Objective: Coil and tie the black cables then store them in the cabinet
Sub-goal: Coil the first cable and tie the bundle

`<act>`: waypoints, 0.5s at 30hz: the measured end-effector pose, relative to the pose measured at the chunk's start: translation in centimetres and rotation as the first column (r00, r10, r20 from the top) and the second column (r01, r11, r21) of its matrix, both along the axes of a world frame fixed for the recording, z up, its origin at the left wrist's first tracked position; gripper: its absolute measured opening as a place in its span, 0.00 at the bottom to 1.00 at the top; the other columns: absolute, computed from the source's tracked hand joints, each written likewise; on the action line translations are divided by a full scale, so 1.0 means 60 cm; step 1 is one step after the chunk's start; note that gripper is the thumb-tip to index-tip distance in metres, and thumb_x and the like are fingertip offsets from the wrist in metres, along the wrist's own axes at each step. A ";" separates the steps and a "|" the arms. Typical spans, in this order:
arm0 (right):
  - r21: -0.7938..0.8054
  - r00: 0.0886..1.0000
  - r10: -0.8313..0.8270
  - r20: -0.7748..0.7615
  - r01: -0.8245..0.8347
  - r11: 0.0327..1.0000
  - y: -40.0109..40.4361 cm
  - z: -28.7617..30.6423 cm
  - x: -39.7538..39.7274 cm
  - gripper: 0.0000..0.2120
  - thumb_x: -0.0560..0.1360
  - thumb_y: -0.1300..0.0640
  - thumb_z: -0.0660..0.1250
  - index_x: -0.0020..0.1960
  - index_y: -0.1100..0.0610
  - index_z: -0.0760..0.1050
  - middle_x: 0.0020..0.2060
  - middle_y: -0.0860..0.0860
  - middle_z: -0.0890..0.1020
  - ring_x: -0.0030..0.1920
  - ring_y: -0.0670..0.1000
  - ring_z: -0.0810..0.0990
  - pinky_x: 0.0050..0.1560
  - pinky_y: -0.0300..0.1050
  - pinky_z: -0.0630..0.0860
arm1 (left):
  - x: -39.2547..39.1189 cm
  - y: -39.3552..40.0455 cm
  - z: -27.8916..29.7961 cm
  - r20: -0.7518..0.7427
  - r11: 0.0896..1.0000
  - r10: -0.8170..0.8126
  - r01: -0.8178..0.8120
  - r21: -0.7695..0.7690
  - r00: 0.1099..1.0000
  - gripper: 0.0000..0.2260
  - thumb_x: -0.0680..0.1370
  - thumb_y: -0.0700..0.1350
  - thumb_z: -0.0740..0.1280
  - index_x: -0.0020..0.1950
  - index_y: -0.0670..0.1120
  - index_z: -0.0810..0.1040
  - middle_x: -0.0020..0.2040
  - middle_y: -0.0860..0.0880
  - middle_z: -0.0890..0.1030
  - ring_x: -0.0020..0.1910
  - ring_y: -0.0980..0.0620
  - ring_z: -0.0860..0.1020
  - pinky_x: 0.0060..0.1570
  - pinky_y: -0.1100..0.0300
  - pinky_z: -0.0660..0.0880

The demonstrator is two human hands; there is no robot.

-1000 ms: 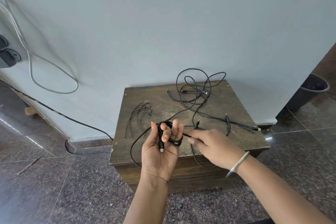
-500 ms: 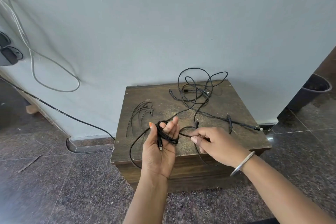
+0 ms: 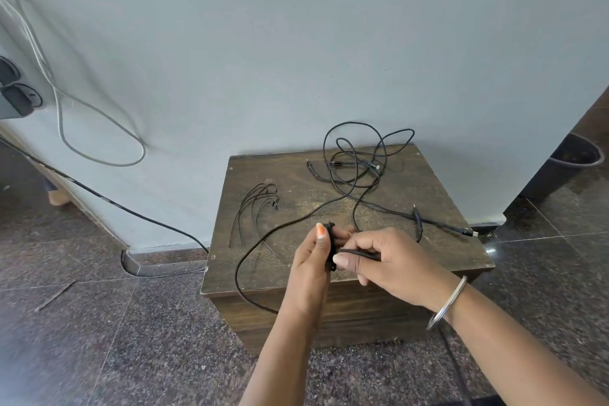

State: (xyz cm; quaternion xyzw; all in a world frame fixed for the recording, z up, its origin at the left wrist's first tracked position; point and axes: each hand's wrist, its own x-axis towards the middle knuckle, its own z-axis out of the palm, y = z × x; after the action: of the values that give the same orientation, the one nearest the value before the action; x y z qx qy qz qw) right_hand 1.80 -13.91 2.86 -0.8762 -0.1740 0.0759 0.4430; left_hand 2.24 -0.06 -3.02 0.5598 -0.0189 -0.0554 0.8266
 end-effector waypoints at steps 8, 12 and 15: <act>0.178 0.988 -0.132 0.074 0.117 0.977 -0.007 -0.003 0.008 0.11 0.74 0.50 0.67 0.39 0.55 0.81 0.24 0.48 0.78 0.28 0.52 0.78 0.33 0.41 0.73 | -0.003 0.002 0.002 0.083 0.953 -0.158 0.129 0.274 0.984 0.18 0.82 0.52 0.53 0.42 0.48 0.78 0.37 0.50 0.80 0.40 0.53 0.75 0.46 0.56 0.70; 0.243 0.955 -0.270 0.119 0.236 0.941 -0.012 -0.012 0.024 0.13 0.74 0.48 0.66 0.38 0.56 0.80 0.23 0.48 0.76 0.25 0.41 0.73 0.30 0.31 0.68 | -0.007 -0.004 0.000 -0.028 0.957 -0.207 0.209 0.199 0.978 0.18 0.83 0.49 0.51 0.44 0.46 0.78 0.27 0.45 0.78 0.48 0.47 0.82 0.55 0.54 0.71; 0.268 0.927 -0.365 0.090 0.331 0.905 -0.017 -0.032 0.037 0.10 0.75 0.50 0.67 0.41 0.55 0.80 0.24 0.45 0.75 0.26 0.40 0.72 0.31 0.31 0.68 | -0.010 -0.008 0.002 -0.129 0.973 -0.229 0.232 0.007 0.965 0.20 0.84 0.48 0.50 0.42 0.42 0.76 0.21 0.46 0.71 0.53 0.41 0.82 0.57 0.51 0.72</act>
State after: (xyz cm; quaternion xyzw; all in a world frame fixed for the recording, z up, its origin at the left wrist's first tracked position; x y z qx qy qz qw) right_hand 4.00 -14.95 0.91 -0.8340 -0.0530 -0.0876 0.5422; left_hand 1.65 -0.52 -2.87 0.5581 -0.0304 -0.1869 0.8079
